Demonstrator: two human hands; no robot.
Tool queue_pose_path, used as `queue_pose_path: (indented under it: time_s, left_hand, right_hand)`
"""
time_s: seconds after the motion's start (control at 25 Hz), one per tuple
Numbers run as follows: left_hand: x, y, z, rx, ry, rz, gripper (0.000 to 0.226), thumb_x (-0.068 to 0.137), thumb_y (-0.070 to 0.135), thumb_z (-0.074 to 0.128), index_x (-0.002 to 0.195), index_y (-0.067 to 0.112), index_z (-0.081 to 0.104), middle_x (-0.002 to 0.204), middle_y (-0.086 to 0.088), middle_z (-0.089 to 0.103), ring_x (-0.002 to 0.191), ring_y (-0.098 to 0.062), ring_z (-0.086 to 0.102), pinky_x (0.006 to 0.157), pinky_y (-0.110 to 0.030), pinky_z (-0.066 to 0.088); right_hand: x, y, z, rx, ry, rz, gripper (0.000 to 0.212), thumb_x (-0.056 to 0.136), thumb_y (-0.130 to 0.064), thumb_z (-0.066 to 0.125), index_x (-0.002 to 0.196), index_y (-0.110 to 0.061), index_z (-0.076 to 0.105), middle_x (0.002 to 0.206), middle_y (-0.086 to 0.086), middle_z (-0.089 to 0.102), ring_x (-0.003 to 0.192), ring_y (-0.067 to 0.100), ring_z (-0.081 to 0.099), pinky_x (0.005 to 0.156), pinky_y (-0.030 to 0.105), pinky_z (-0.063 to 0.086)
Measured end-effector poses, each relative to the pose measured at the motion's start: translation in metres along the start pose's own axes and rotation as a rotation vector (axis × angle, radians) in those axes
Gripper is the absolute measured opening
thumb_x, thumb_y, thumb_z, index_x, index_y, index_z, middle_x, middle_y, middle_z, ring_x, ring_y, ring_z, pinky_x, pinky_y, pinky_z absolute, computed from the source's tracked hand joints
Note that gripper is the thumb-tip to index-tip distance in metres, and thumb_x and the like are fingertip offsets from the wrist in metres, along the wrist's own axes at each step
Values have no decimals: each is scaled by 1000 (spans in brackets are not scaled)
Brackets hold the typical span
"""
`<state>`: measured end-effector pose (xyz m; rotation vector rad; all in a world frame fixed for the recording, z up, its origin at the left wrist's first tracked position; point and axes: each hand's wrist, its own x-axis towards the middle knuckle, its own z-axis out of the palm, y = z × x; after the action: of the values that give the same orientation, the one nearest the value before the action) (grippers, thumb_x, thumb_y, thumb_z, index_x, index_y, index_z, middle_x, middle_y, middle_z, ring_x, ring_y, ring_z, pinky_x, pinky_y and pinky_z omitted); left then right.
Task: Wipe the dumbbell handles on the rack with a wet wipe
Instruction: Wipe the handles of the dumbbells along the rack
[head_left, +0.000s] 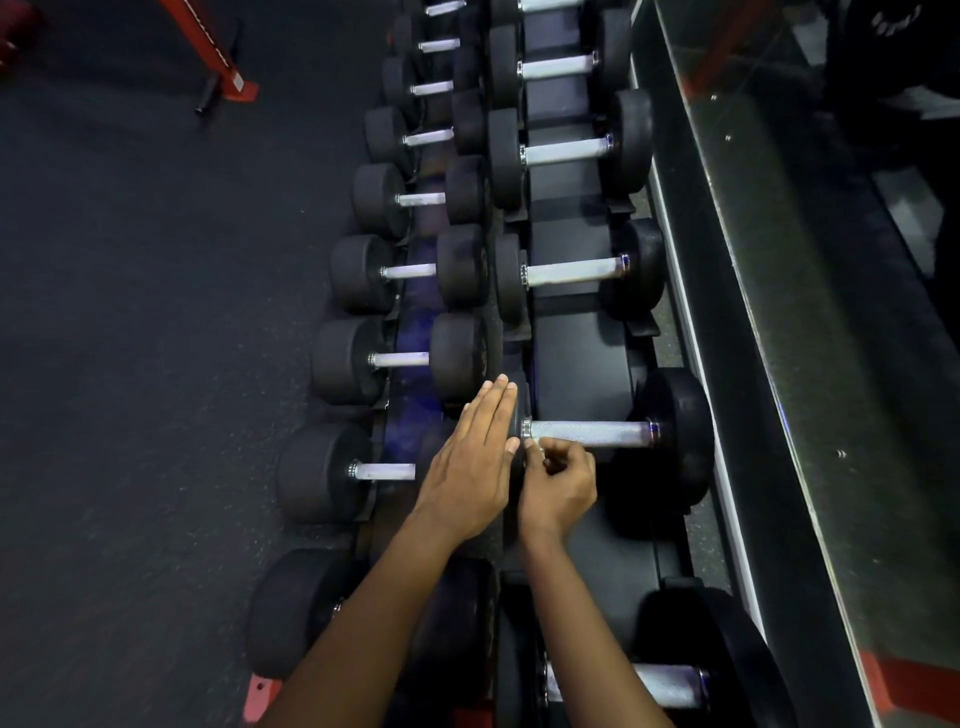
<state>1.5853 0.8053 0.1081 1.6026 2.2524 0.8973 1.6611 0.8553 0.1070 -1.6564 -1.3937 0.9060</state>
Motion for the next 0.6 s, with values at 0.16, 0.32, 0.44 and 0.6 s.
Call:
queue_pose_path:
  time_s: [0.16, 0.32, 0.44, 0.6]
  left_hand:
    - [-1, -1, 0, -1, 6, 4, 56, 96, 23, 26, 149, 5, 20, 157, -7, 18, 146, -16, 10, 118, -29, 12]
    - [0, 1, -3, -1, 6, 12, 55, 96, 22, 27, 148, 4, 22, 156, -8, 20, 145, -18, 13, 118, -32, 14]
    - [-1, 1, -3, -10, 12, 10, 55, 96, 22, 27, 148, 4, 22, 156, -8, 20, 145, -18, 13, 118, -31, 14]
    - [-1, 0, -2, -9, 11, 16, 55, 96, 22, 27, 148, 4, 22, 157, -8, 19, 145, -17, 13, 118, -32, 14]
  right_hand:
    - [19, -1, -1, 506, 256, 665, 23, 73, 7, 67, 72, -12, 55, 70, 4, 60, 53, 9, 54, 48, 16, 46]
    - [56, -2, -36, 923, 289, 914, 27, 83, 10, 51, 72, -14, 48, 74, 2, 54, 63, 10, 52, 50, 18, 50]
    - [70, -6, -44, 1084, 61, 953, 22, 90, -4, 38, 75, -17, 49, 78, -2, 53, 77, 13, 53, 94, 35, 42]
    - [68, -14, -35, 1148, -137, 964, 32, 61, -5, 38, 87, -14, 56, 106, -1, 61, 104, 21, 53, 105, 40, 31]
